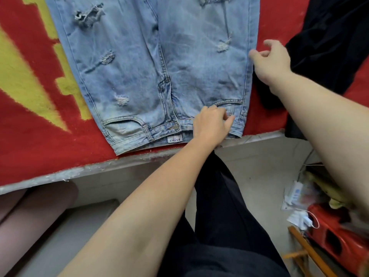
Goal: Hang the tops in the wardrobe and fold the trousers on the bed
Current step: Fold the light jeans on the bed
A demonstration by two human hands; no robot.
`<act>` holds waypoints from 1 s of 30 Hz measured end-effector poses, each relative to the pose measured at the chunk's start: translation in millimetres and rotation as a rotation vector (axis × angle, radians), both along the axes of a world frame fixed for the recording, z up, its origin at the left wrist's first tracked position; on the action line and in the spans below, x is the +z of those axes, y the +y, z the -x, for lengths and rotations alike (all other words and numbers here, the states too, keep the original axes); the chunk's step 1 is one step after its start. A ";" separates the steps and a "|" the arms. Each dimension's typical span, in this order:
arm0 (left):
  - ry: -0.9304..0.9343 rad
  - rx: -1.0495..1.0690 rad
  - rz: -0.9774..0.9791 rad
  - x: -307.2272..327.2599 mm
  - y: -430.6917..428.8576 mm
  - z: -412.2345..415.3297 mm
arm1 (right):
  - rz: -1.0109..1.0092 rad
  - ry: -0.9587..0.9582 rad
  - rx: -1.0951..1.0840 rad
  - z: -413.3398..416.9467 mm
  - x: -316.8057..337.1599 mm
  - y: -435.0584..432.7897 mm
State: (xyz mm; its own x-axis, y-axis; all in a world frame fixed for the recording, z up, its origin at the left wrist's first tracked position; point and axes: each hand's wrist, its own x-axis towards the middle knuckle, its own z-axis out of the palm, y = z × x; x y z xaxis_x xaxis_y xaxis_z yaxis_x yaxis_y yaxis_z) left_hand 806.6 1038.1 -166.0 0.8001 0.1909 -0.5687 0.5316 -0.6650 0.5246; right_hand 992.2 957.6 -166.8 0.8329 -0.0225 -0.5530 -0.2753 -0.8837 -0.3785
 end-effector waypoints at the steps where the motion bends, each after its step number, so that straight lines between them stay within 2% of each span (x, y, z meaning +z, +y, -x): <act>1: 0.024 -0.001 -0.010 -3.3 -5.8 -7.2 | -0.022 0.009 -0.017 -3.8 -1.8 0.6; 8: 0.197 -0.077 -0.152 -14.7 -32.0 -32.9 | -0.148 0.029 -0.038 -30.0 -10.0 8.1; 14: 0.245 0.041 -0.026 -10.9 -30.2 -31.2 | -0.243 0.038 -0.107 -49.2 -13.5 16.5; 17: 0.337 0.032 -0.127 -9.0 -42.9 -39.1 | -0.255 0.075 -0.124 -52.9 -17.0 15.8; 20: 0.317 0.086 -0.172 -12.8 -50.4 -44.7 | -0.264 0.090 -0.123 -55.2 -19.3 12.4; 24: 0.277 0.222 0.079 -7.8 -32.6 -36.1 | -0.308 0.125 -0.147 -55.8 -13.8 12.3; 30: 0.367 0.417 0.471 23.6 42.9 -6.7 | -0.444 0.075 -0.125 -50.6 15.9 57.1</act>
State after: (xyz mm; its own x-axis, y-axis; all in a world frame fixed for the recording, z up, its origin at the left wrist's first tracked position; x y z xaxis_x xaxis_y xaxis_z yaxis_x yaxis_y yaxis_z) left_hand 813.3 1081.0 -142.3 0.4559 0.1072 -0.8835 0.8883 -0.1166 0.4442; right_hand 1042.8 1014.7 -151.0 0.7964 0.1325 -0.5901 -0.4098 -0.5993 -0.6877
